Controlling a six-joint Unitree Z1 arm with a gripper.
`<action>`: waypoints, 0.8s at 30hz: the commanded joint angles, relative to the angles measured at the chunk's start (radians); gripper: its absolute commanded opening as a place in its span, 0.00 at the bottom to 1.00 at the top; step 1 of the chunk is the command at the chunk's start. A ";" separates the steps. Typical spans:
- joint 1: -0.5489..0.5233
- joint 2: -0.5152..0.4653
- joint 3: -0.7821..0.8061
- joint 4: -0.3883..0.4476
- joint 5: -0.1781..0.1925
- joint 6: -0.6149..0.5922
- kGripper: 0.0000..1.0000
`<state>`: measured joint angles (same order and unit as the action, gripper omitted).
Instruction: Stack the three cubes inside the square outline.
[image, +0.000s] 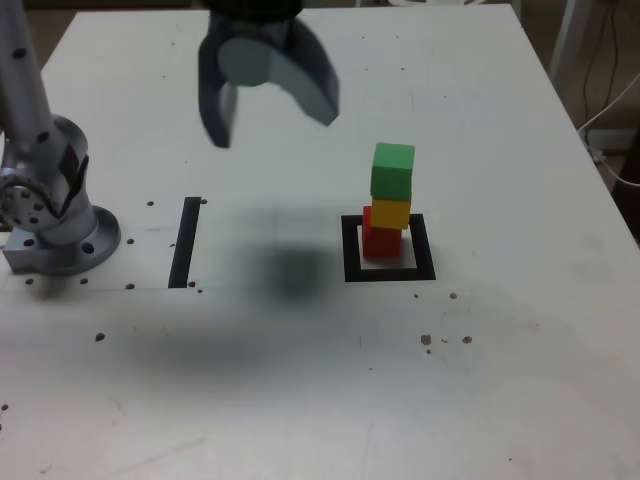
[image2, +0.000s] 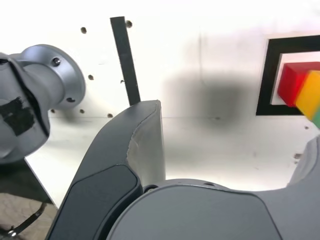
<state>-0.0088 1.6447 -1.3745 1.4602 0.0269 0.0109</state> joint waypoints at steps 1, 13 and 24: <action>-0.001 -0.023 0.082 -0.045 -0.003 -0.005 1.00; 0.061 -0.096 0.424 -0.265 -0.003 -0.012 1.00; 0.077 -0.094 0.551 -0.370 -0.005 -0.009 1.00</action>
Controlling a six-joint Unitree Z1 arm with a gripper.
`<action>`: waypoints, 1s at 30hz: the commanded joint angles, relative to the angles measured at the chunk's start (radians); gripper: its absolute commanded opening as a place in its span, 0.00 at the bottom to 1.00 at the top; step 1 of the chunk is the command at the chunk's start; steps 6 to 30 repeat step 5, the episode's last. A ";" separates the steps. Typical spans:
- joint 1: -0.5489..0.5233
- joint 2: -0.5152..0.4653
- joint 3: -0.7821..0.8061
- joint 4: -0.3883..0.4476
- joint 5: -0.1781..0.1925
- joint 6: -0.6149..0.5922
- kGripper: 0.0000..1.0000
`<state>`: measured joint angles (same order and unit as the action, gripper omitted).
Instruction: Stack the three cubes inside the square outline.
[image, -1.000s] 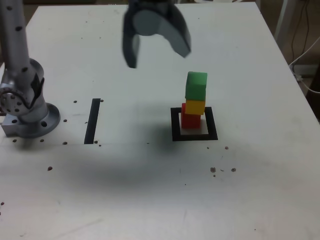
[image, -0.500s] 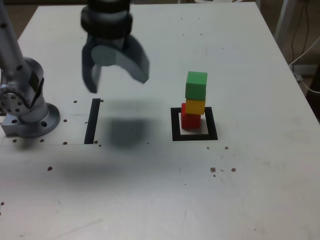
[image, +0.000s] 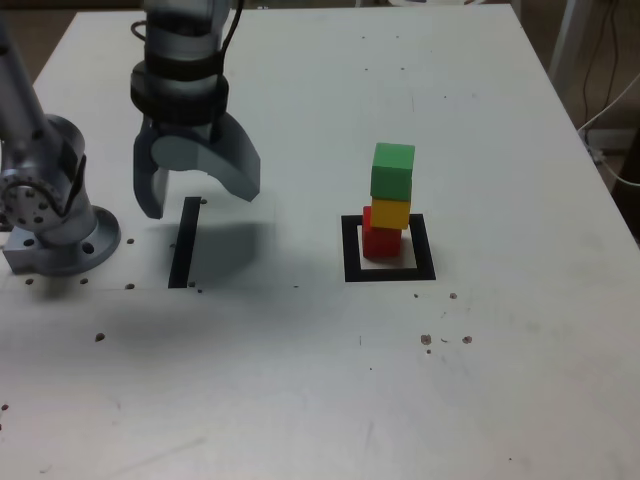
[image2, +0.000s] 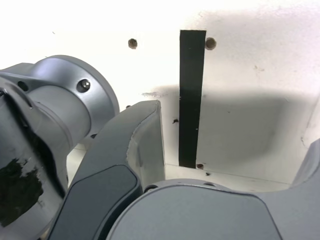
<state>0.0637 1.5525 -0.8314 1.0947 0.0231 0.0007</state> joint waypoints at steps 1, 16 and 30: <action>0.007 -0.002 0.013 -0.008 -0.001 0.002 1.00; 0.013 -0.002 0.029 -0.019 -0.001 0.005 1.00; 0.013 -0.002 0.029 -0.019 -0.001 0.005 1.00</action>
